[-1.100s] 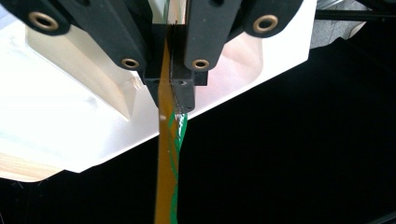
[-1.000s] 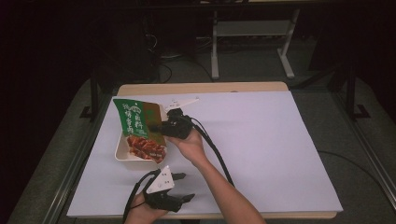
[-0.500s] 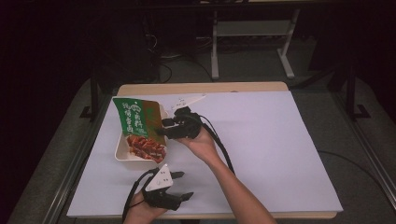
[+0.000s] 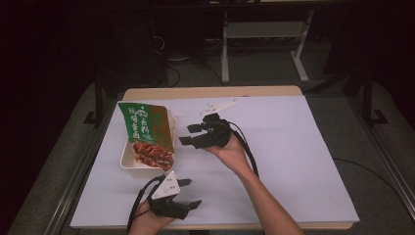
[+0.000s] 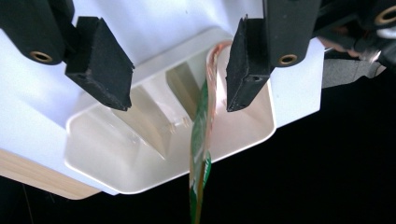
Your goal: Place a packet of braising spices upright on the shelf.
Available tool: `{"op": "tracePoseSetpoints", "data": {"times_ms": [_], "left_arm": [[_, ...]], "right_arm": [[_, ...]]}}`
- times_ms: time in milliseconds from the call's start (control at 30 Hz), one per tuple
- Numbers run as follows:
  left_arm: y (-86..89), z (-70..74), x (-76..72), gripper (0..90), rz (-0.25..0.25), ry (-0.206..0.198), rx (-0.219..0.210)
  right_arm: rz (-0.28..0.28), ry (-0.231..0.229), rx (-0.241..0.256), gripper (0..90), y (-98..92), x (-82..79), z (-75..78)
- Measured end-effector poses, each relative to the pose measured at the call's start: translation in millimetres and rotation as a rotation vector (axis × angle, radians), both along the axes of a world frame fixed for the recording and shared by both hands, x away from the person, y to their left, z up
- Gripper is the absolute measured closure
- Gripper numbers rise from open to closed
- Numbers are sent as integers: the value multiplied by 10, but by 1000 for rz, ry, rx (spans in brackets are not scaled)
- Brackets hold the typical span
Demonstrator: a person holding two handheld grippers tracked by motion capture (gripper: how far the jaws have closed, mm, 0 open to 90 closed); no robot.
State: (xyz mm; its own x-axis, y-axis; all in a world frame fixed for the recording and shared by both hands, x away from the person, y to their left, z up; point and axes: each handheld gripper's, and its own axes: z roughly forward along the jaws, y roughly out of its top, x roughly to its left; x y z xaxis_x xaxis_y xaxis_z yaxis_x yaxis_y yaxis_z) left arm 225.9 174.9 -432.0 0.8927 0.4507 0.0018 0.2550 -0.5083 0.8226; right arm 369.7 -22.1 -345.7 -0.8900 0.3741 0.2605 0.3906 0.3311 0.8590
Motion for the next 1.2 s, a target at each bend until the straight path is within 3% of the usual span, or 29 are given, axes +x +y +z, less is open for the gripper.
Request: {"op": "tracePoseSetpoints", "data": {"times_ms": [433,1200], "left_arm": [[2,-4,7,265,6,5,7],[1,-6,14,265,4,13,10]], "right_arm": [[-26,-3,-30,356,-368,-95,-34],[-72,-1,-69,340,-825,-230,-104]]}}
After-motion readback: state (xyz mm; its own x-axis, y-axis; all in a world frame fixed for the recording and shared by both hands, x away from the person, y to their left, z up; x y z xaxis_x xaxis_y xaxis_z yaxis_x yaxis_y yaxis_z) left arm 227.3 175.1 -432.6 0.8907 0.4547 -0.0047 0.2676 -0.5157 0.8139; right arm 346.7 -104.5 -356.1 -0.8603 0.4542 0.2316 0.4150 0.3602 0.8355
